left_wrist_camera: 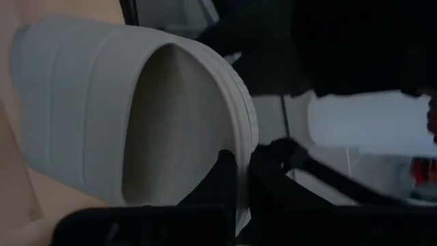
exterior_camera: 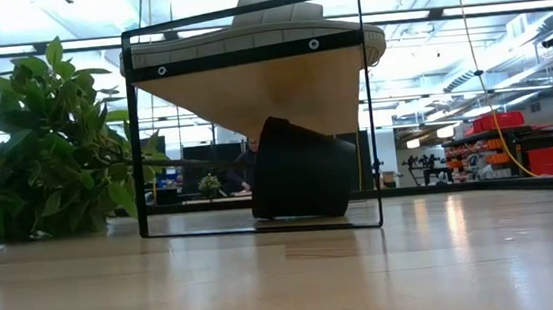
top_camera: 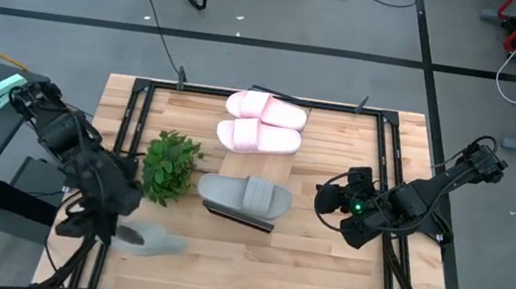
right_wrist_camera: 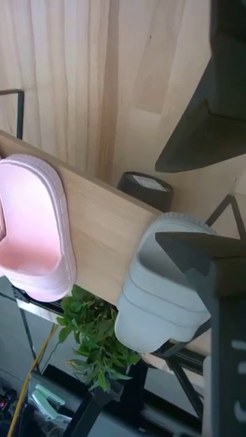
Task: Pick and place slides into the shelf
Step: Put the gray slide on the shelf
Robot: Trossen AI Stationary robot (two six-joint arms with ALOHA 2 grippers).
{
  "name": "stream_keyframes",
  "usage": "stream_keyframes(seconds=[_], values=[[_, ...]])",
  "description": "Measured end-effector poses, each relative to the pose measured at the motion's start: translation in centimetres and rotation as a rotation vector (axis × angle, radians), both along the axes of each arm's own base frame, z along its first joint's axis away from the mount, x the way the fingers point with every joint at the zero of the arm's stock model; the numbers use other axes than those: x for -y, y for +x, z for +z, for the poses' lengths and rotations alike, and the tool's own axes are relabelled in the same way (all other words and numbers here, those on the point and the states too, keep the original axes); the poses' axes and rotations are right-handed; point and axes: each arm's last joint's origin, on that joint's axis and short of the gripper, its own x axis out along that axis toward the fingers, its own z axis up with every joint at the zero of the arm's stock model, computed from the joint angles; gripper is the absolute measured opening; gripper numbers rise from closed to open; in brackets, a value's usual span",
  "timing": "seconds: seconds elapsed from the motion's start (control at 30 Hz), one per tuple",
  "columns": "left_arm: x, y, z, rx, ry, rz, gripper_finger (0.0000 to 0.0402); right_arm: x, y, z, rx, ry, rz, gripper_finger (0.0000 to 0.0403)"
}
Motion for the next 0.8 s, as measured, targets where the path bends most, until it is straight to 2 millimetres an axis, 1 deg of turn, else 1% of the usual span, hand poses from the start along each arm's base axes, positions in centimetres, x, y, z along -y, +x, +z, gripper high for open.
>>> stream_keyframes(seconds=[0.2, 0.33, 0.43, 0.5, 0.6, 0.8], values=[[-0.7, -0.7, 2.9, 0.024, -0.068, 0.106, 0.0018, -0.4, 0.7, 0.4, 0.042, -0.01, 0.059, 0.0157], [-1.4, -1.2, 4.8, 0.058, -0.11, 0.196, 0.0018, -0.9, 1.5, 1.0, 0.089, -0.043, 0.139, 0.0157], [-2.0, -1.3, 5.8, 0.073, -0.136, 0.282, 0.0018, -1.4, 2.2, 1.8, 0.143, -0.091, 0.217, 0.0157], [-2.5, -1.2, 6.2, 0.076, -0.147, 0.342, 0.0018, -1.7, 2.7, 2.5, 0.187, -0.131, 0.267, 0.0157], [-3.1, -0.7, 6.2, 0.069, -0.142, 0.463, 0.0018, -2.1, 3.3, 3.6, 0.255, -0.198, 0.331, 0.0157], [-4.5, 0.4, 6.6, 0.08, -0.181, 0.703, 0.0018, -2.5, 4.0, 5.2, 0.352, -0.307, 0.396, 0.0157]])
